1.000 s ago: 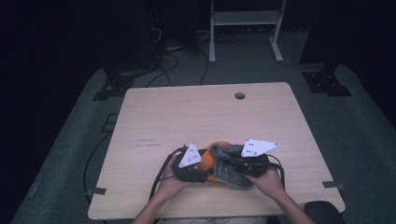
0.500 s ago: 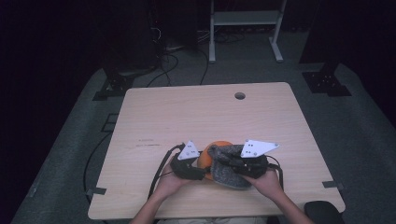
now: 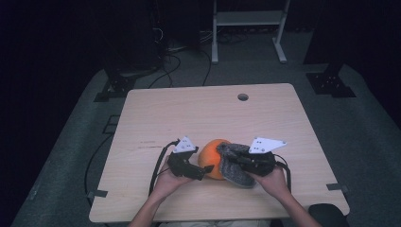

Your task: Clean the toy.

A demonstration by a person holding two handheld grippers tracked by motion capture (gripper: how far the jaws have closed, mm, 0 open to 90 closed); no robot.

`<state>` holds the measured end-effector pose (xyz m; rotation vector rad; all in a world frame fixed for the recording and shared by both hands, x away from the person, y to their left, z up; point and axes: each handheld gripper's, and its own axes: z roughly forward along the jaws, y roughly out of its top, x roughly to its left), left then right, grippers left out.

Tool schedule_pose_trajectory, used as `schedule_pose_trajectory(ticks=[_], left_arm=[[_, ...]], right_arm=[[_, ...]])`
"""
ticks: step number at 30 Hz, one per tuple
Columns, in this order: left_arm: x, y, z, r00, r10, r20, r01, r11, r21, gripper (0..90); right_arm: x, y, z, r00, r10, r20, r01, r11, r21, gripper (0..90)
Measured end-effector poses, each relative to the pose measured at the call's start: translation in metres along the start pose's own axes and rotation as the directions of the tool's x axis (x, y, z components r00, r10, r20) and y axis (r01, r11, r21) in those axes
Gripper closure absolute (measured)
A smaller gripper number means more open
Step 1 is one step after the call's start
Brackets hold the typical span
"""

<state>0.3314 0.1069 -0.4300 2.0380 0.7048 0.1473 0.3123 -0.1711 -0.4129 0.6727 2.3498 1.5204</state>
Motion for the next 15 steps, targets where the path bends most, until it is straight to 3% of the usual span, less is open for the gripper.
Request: schedule_pose_trajectory(ticks=[1, 2, 4, 7, 8, 9, 10, 11, 12, 13, 15], left_arm=[[0.002, -0.002, 0.002, 0.9994, -0.017, 0.030, 0.017, 0.9998, 0.011, 7.9], [0.002, -0.003, 0.003, 0.9987, -0.008, 0.050, 0.008, 0.9999, 0.010, 13.7], [-0.005, -0.003, 0.001, 0.9976, 0.069, 0.006, -0.069, 0.9974, -0.022, 26.5], [-0.021, 0.001, -0.001, 0.9770, 0.210, -0.038, -0.211, 0.9773, -0.023, 38.7], [-0.024, 0.001, 0.000, 0.9685, 0.244, -0.048, -0.245, 0.9693, -0.016, 39.8], [-0.028, 0.002, 0.000, 0.9557, 0.287, -0.066, -0.288, 0.9576, -0.009, 40.6], [-0.029, 0.002, -0.001, 0.9511, 0.302, -0.067, -0.303, 0.9530, -0.009, 41.4], [-0.029, 0.002, -0.002, 0.9518, 0.300, -0.064, -0.302, 0.9532, -0.020, 41.5], [-0.028, 0.002, -0.003, 0.9569, 0.285, -0.055, -0.287, 0.9577, -0.024, 41.1], [-0.026, 0.003, -0.003, 0.9633, 0.265, -0.041, -0.266, 0.9634, -0.028, 39.2], [-0.022, 0.004, -0.001, 0.9820, 0.189, 0.006, -0.188, 0.9813, -0.040, 29.9]], right_arm=[[0.000, 0.000, 0.000, 0.9999, 0.009, -0.004, -0.009, 1.0000, -0.003, 78.1], [0.002, 0.000, 0.000, 0.9999, 0.009, -0.013, -0.009, 0.9999, -0.007, 78.1], [0.007, 0.003, 0.001, 0.9997, -0.008, -0.023, 0.008, 0.9998, -0.020, 78.0], [0.017, 0.010, -0.002, 0.9978, -0.041, -0.052, 0.037, 0.9969, -0.069, 78.0], [0.019, 0.012, -0.003, 0.9972, -0.051, -0.055, 0.046, 0.9955, -0.082, 78.0], [0.020, 0.012, -0.003, 0.9968, -0.061, -0.052, 0.057, 0.9948, -0.085, 78.0], [0.020, 0.012, -0.003, 0.9963, -0.073, -0.044, 0.070, 0.9947, -0.075, 78.0], [0.019, 0.011, -0.003, 0.9965, -0.075, -0.038, 0.072, 0.9952, -0.066, 78.1], [0.016, 0.010, -0.004, 0.9969, -0.073, -0.029, 0.071, 0.9956, -0.061, 78.3], [0.013, 0.008, -0.006, 0.9982, -0.058, -0.019, 0.057, 0.9970, -0.053, 78.4], [0.008, 0.006, -0.009, 0.9992, -0.041, 0.003, 0.041, 0.9981, -0.045, 78.5]])
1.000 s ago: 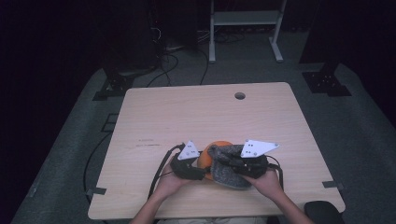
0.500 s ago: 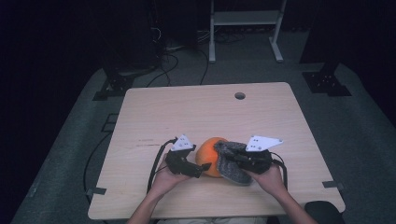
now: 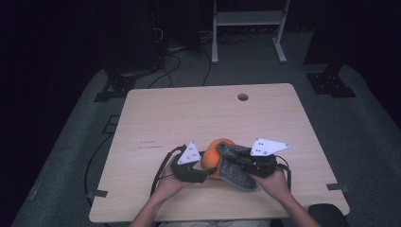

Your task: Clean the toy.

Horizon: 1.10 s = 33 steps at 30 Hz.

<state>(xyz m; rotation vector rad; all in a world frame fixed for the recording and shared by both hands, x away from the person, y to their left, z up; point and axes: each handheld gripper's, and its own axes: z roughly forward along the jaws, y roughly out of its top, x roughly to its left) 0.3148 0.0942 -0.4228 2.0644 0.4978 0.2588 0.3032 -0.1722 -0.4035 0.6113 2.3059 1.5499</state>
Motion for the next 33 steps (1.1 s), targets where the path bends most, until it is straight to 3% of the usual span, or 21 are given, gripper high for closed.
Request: schedule_pose_trajectory(ticks=[2, 4, 6, 7, 8, 10, 12, 13, 15, 16, 18, 19, 21, 22, 24, 27, 28, 30, 31, 32, 33], left_arm=[[0.005, 0.000, 0.004, 0.9953, -0.083, 0.051, 0.083, 0.9965, 0.007, 20.9], [0.006, -0.001, 0.006, 0.9929, -0.114, 0.034, 0.114, 0.9935, 0.006, 19.1], [0.003, -0.002, 0.006, 0.9969, -0.079, 0.001, 0.079, 0.9969, 0.004, 27.5], [0.000, -0.002, 0.005, 0.9988, -0.047, -0.017, 0.047, 0.9989, -0.001, 32.8], [-0.005, -0.002, 0.004, 0.9991, 0.012, -0.041, -0.012, 0.9999, 0.000, 37.1], [-0.009, 0.001, 0.001, 0.9965, 0.060, -0.057, -0.060, 0.9982, -0.003, 42.1], [-0.010, 0.002, 0.000, 0.9947, 0.080, -0.064, -0.081, 0.9967, -0.002, 42.1], [-0.010, 0.003, -0.001, 0.9948, 0.084, -0.057, -0.085, 0.9964, -0.005, 41.3], [-0.008, 0.003, -0.001, 0.9987, 0.043, -0.027, -0.043, 0.9989, -0.019, 33.2], [-0.005, 0.003, 0.001, 1.0000, 0.002, 0.004, -0.001, 0.9998, -0.018, 28.5], [-0.004, 0.002, 0.002, 0.9997, -0.023, 0.012, 0.023, 0.9992, -0.032, 25.6], [-0.005, 0.003, 0.002, 1.0000, 0.000, -0.007, -0.001, 0.9993, -0.037, 28.1], [-0.015, 0.005, 0.001, 0.9939, 0.095, -0.056, -0.098, 0.9943, -0.042, 35.4], [-0.022, 0.007, 0.001, 0.9852, 0.150, -0.083, -0.153, 0.9877, -0.031, 36.7], [-0.027, 0.008, -0.001, 0.9778, 0.180, -0.107, -0.185, 0.9820, -0.038, 37.3], [-0.022, 0.007, -0.007, 0.9820, 0.161, -0.098, -0.168, 0.9837, -0.064, 36.1], [-0.020, 0.007, -0.007, 0.9863, 0.140, -0.087, -0.147, 0.9866, -0.072, 33.3], [-0.014, 0.006, -0.003, 0.9977, 0.063, -0.028, -0.064, 0.9953, -0.072, 23.9], [-0.011, 0.006, -0.001, 0.9995, 0.033, 0.000, -0.033, 0.9976, -0.060, 17.8], [-0.007, 0.004, 0.001, 0.9998, -0.015, 0.010, 0.016, 0.9984, -0.055, 15.8], [-0.004, 0.003, 0.001, 0.9993, -0.037, 0.010, 0.037, 0.9973, -0.063, 16.5]], right_arm=[[0.000, 0.000, -0.001, 0.9999, -0.001, 0.013, 0.001, 1.0000, -0.001, 78.6], [0.008, 0.003, 0.001, 0.9995, -0.031, -0.010, 0.031, 0.9995, -0.011, 78.6], [0.019, 0.007, 0.007, 0.9966, -0.071, -0.043, 0.071, 0.9975, -0.004, 78.5], [0.023, 0.008, 0.010, 0.9949, -0.088, -0.050, 0.088, 0.9961, 0.003, 78.4], [0.024, 0.008, 0.011, 0.9940, -0.100, -0.044, 0.100, 0.9950, 0.005, 78.5], [0.021, 0.008, 0.009, 0.9956, -0.091, -0.026, 0.091, 0.9958, 0.011, 78.7], [0.012, 0.008, 0.002, 0.9977, -0.067, 0.009, 0.067, 0.9978, 0.002, 78.9], [0.009, 0.008, -0.001, 0.9974, -0.066, 0.029, 0.066, 0.9978, 0.003, 78.9], [0.002, 0.005, -0.007, 0.9974, -0.040, 0.061, 0.040, 0.9992, 0.006, 78.8], [0.001, 0.004, -0.008, 0.9974, -0.033, 0.064, 0.033, 0.9994, 0.003, 78.8], [0.004, 0.006, -0.008, 0.9983, -0.042, 0.041, 0.043, 0.9991, -0.007, 78.8], [0.009, 0.008, -0.007, 0.9984, -0.055, 0.010, 0.055, 0.9983, -0.019, 78.8], [0.022, 0.012, -0.001, 0.9934, -0.107, -0.039, 0.106, 0.9941, -0.021, 78.7], [0.026, 0.013, 0.001, 0.9916, -0.123, -0.039, 0.123, 0.9923, -0.014, 78.7], [0.031, 0.014, 0.003, 0.9888, -0.147, -0.026, 0.147, 0.9891, -0.003, 78.8], [0.024, 0.014, -0.002, 0.9914, -0.131, 0.004, 0.131, 0.9914, -0.008, 78.9], [0.020, 0.013, -0.004, 0.9922, -0.123, 0.016, 0.123, 0.9924, 0.000, 78.9], [0.015, 0.011, -0.004, 0.9944, -0.103, 0.022, 0.103, 0.9946, 0.013, 78.9], [0.015, 0.010, -0.003, 0.9939, -0.105, 0.034, 0.104, 0.9941, 0.031, 78.9], [0.015, 0.009, -0.003, 0.9941, -0.105, 0.030, 0.104, 0.9941, 0.031, 78.8], [0.016, 0.010, -0.002, 0.9948, -0.100, 0.019, 0.099, 0.9947, 0.028, 78.9]])
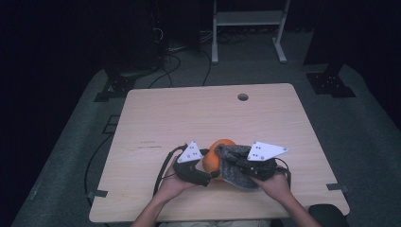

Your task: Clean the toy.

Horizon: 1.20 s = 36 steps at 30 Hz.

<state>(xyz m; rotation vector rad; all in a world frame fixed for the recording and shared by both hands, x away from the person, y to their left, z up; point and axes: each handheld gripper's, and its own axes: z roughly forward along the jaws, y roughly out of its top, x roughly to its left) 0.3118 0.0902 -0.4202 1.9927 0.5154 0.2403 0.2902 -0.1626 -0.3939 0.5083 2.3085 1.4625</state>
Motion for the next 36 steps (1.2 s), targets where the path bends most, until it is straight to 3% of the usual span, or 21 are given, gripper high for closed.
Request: schedule_pose_trajectory(ticks=[1, 3, 4, 5, 8, 12, 15, 17, 18, 19, 20, 22, 24, 25, 26, 28, 29, 31, 33, 34, 36], left_arm=[[0.001, 0.000, -0.001, 1.0000, 0.005, -0.005, -0.005, 1.0000, 0.002, 19.3], [-0.003, -0.001, -0.003, 0.9970, 0.073, -0.028, -0.073, 0.9973, 0.006, 30.1], [-0.008, -0.001, -0.004, 0.9902, 0.134, -0.040, -0.133, 0.9909, 0.016, 33.6], [-0.011, -0.001, -0.004, 0.9847, 0.168, -0.046, -0.167, 0.9856, 0.023, 37.0], [-0.012, -0.002, -0.005, 0.9763, 0.211, -0.046, -0.210, 0.9772, 0.029, 41.4], [-0.007, -0.004, -0.006, 0.9837, 0.179, -0.019, -0.178, 0.9835, 0.033, 37.2], [0.000, -0.001, -0.003, 0.9980, 0.060, 0.017, -0.061, 0.9974, 0.037, 22.7], [0.004, 0.000, -0.002, 0.9996, -0.006, 0.029, 0.005, 0.9993, 0.037, 17.3], [0.005, 0.000, -0.002, 0.9993, -0.018, 0.032, 0.017, 0.9991, 0.038, 17.0], [0.006, -0.001, -0.003, 0.9996, -0.015, 0.023, 0.014, 0.9991, 0.039, 18.4], [0.005, -0.002, -0.005, 0.9999, 0.011, 0.008, -0.011, 0.9994, 0.033, 27.3], [0.001, -0.003, -0.007, 0.9974, 0.072, -0.005, -0.072, 0.9971, 0.023, 36.8], [-0.002, -0.002, -0.007, 0.9935, 0.113, -0.009, -0.113, 0.9931, 0.034, 39.9], [-0.002, -0.002, -0.007, 0.9934, 0.114, -0.010, -0.114, 0.9929, 0.033, 39.8], [-0.001, -0.002, -0.007, 0.9943, 0.106, -0.006, -0.106, 0.9939, 0.031, 39.1], [0.003, -0.001, -0.006, 0.9990, 0.039, 0.022, -0.039, 0.9988, 0.028, 30.2], [0.005, -0.001, -0.005, 0.9994, 0.012, 0.031, -0.013, 0.9994, 0.032, 23.9], [0.008, 0.000, -0.004, 0.9988, -0.027, 0.040, 0.026, 0.9991, 0.033, 20.4], [0.002, 0.000, -0.005, 0.9987, 0.049, 0.012, -0.049, 0.9984, 0.028, 30.4], [-0.003, 0.000, -0.005, 0.9934, 0.114, -0.005, -0.114, 0.9929, 0.034, 34.0], [-0.009, 0.000, -0.006, 0.9813, 0.191, -0.024, -0.190, 0.9810, 0.040, 39.4]], right_arm=[[0.002, 0.001, 0.001, 1.0000, -0.006, -0.007, 0.006, 1.0000, -0.001, 78.8], [0.009, 0.004, 0.005, 0.9990, -0.023, -0.037, 0.023, 0.9997, -0.009, 78.8], [0.012, 0.005, 0.006, 0.9987, -0.027, -0.043, 0.027, 0.9996, -0.007, 78.8], [0.015, 0.006, 0.009, 0.9981, -0.040, -0.047, 0.040, 0.9992, -0.002, 78.8], [0.011, 0.006, 0.008, 0.9990, -0.026, -0.038, 0.026, 0.9997, -0.002, 79.0], [-0.006, 0.000, 0.001, 0.9995, 0.031, 0.010, -0.031, 0.9995, -0.006, 78.9], [-0.008, -0.003, 0.002, 0.9988, 0.045, 0.016, -0.045, 0.9990, 0.001, 79.0], [-0.004, -0.001, 0.004, 0.9991, 0.043, 0.000, -0.043, 0.9991, 0.005, 79.0], [0.000, 0.000, 0.006, 0.9989, 0.038, -0.028, -0.038, 0.9993, 0.005, 79.0], [0.002, 0.000, 0.006, 0.9989, 0.029, -0.038, -0.029, 0.9996, 0.003, 79.0], [0.004, 0.001, 0.007, 0.9994, 0.015, -0.032, -0.015, 0.9999, 0.003, 79.0], [0.001, 0.002, 0.005, 0.9996, 0.024, -0.015, -0.024, 0.9997, -0.007, 79.0], [-0.005, 0.001, 0.003, 0.9992, 0.039, 0.011, -0.039, 0.9992, -0.009, 79.0], [-0.007, 0.000, 0.002, 0.9988, 0.046, 0.019, -0.046, 0.9989, -0.008, 79.0], [-0.009, -0.001, 0.002, 0.9982, 0.055, 0.023, -0.055, 0.9985, -0.007, 79.0], [-0.010, -0.002, 0.002, 0.9978, 0.059, 0.029, -0.059, 0.9982, 0.000, 79.0], [-0.010, -0.002, 0.002, 0.9978, 0.061, 0.027, -0.061, 0.9981, 0.003, 79.0], [-0.008, -0.002, 0.003, 0.9982, 0.059, 0.013, -0.059, 0.9982, 0.002, 79.0], [-0.004, 0.000, 0.004, 0.9988, 0.044, -0.020, -0.045, 0.9989, -0.011, 78.9], [0.000, 0.002, 0.005, 0.9987, 0.035, -0.037, -0.035, 0.9993, -0.015, 79.0], [0.006, 0.005, 0.007, 0.9992, -0.002, -0.039, 0.002, 0.9999, -0.014, 79.0]])
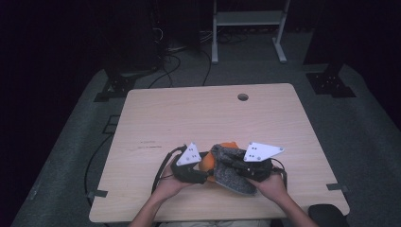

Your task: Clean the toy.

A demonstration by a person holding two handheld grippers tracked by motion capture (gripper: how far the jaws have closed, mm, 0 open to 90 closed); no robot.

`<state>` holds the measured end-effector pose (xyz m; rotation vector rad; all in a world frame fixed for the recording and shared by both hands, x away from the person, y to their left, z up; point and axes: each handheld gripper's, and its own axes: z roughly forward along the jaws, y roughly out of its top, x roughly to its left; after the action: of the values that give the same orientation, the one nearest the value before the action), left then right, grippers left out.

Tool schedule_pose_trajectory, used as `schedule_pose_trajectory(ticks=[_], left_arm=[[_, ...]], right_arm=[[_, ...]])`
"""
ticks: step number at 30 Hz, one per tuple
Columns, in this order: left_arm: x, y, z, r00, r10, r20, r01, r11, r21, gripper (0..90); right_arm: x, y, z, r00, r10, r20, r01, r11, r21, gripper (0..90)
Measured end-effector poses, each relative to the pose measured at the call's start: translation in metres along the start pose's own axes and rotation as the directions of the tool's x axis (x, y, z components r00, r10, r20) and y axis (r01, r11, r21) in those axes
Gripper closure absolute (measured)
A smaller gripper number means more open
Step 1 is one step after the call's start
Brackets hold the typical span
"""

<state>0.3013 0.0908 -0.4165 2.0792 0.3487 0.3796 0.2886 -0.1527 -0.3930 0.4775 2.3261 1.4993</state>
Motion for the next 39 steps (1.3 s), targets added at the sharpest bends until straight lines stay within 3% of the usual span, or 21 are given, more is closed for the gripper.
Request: schedule_pose_trajectory(ticks=[5, 7, 9, 11, 13, 14, 15, 17, 20, 22, 23, 24, 25, 26, 30, 32, 35, 37, 38, 39], left_arm=[[0.005, -0.001, -0.001, 0.9991, -0.038, 0.019, 0.038, 0.9992, -0.009, 34.6], [0.008, 0.000, 0.002, 0.9912, -0.121, 0.053, 0.122, 0.9924, -0.013, 23.3], [0.009, 0.000, 0.004, 0.9863, -0.152, 0.063, 0.153, 0.9882, -0.009, 19.9], [0.005, 0.001, 0.002, 0.9960, -0.086, 0.022, 0.087, 0.9962, -0.011, 29.2], [-0.003, 0.002, 0.001, 1.0000, -0.006, -0.001, 0.005, 1.0000, -0.008, 39.3], [-0.005, 0.003, 0.001, 0.9998, 0.020, -0.009, -0.020, 0.9998, 0.001, 42.0], [-0.006, 0.004, 0.000, 0.9996, 0.027, -0.005, -0.027, 0.9996, 0.003, 42.6], [-0.003, 0.004, 0.000, 0.9999, 0.011, 0.011, -0.011, 0.9999, 0.001, 41.5], [0.004, 0.005, 0.002, 0.9938, -0.102, 0.045, 0.102, 0.9947, -0.008, 25.0], [0.009, 0.007, 0.004, 0.9753, -0.201, 0.091, 0.202, 0.9793, -0.003, 16.4], [0.009, 0.008, 0.006, 0.9695, -0.228, 0.089, 0.229, 0.9735, 0.008, 12.9], [0.007, 0.009, 0.007, 0.9732, -0.222, 0.059, 0.222, 0.9749, 0.019, 13.9], [0.005, 0.009, 0.008, 0.9808, -0.193, 0.031, 0.192, 0.9809, 0.035, 19.3], [0.004, 0.008, 0.007, 0.9840, -0.177, 0.023, 0.176, 0.9836, 0.039, 21.5], [0.010, 0.006, 0.001, 0.9845, -0.174, -0.015, 0.175, 0.9837, 0.041, 25.6], [0.013, 0.003, -0.002, 0.9817, -0.189, -0.022, 0.190, 0.9809, 0.042, 24.6], [0.017, 0.000, 0.000, 0.9716, -0.236, 0.021, 0.235, 0.9710, 0.047, 19.7], [0.016, 0.001, 0.002, 0.9693, -0.241, 0.049, 0.238, 0.9693, 0.062, 14.3], [0.015, 0.001, 0.003, 0.9718, -0.232, 0.042, 0.229, 0.9713, 0.063, 14.2], [0.012, 0.001, 0.003, 0.9810, -0.192, 0.028, 0.191, 0.9803, 0.053, 20.5]], right_arm=[[-0.014, -0.004, -0.007, 0.9975, 0.041, 0.057, -0.042, 0.9991, 0.003, 79.1], [-0.021, -0.008, -0.010, 0.9948, 0.072, 0.071, -0.073, 0.9973, 0.010, 79.1], [-0.023, -0.010, -0.011, 0.9944, 0.078, 0.071, -0.080, 0.9967, 0.015, 79.1], [-0.018, -0.007, -0.010, 0.9973, 0.062, 0.041, -0.062, 0.9981, 0.006, 79.0], [-0.012, -0.004, -0.008, 0.9993, 0.035, -0.015, -0.035, 0.9993, -0.014, 78.9], [-0.008, -0.001, -0.007, 0.9999, 0.008, -0.011, -0.008, 1.0000, 0.000, 79.0], [-0.007, 0.000, -0.007, 1.0000, -0.002, -0.003, 0.002, 1.0000, 0.006, 78.9], [-0.013, -0.001, -0.010, 0.9997, 0.023, 0.012, -0.023, 0.9997, -0.004, 79.0], [-0.024, -0.007, -0.013, 0.9965, 0.059, 0.060, -0.061, 0.9979, 0.023, 79.0], [-0.026, -0.010, -0.013, 0.9958, 0.070, 0.058, -0.072, 0.9968, 0.033, 79.0], [-0.026, -0.010, -0.012, 0.9961, 0.075, 0.047, -0.076, 0.9966, 0.030, 79.0], [-0.024, -0.010, -0.011, 0.9967, 0.073, 0.037, -0.074, 0.9968, 0.030, 79.0], [-0.022, -0.009, -0.010, 0.9974, 0.065, 0.030, -0.066, 0.9972, 0.034, 79.0], [-0.021, -0.009, -0.009, 0.9978, 0.060, 0.026, -0.061, 0.9973, 0.041, 79.0], [-0.020, -0.010, -0.009, 0.9981, 0.062, 0.002, -0.062, 0.9967, 0.051, 79.4], [-0.018, -0.011, -0.009, 0.9987, 0.050, -0.010, -0.049, 0.9964, 0.070, 79.4], [-0.015, -0.011, -0.008, 0.9990, 0.039, -0.021, -0.037, 0.9963, 0.078, 79.4], [-0.016, -0.011, -0.007, 0.9988, 0.042, -0.025, -0.040, 0.9962, 0.078, 79.5], [-0.016, -0.011, -0.007, 0.9987, 0.046, -0.024, -0.044, 0.9964, 0.073, 79.5], [-0.016, -0.011, -0.007, 0.9986, 0.049, -0.021, -0.048, 0.9965, 0.068, 79.5]])
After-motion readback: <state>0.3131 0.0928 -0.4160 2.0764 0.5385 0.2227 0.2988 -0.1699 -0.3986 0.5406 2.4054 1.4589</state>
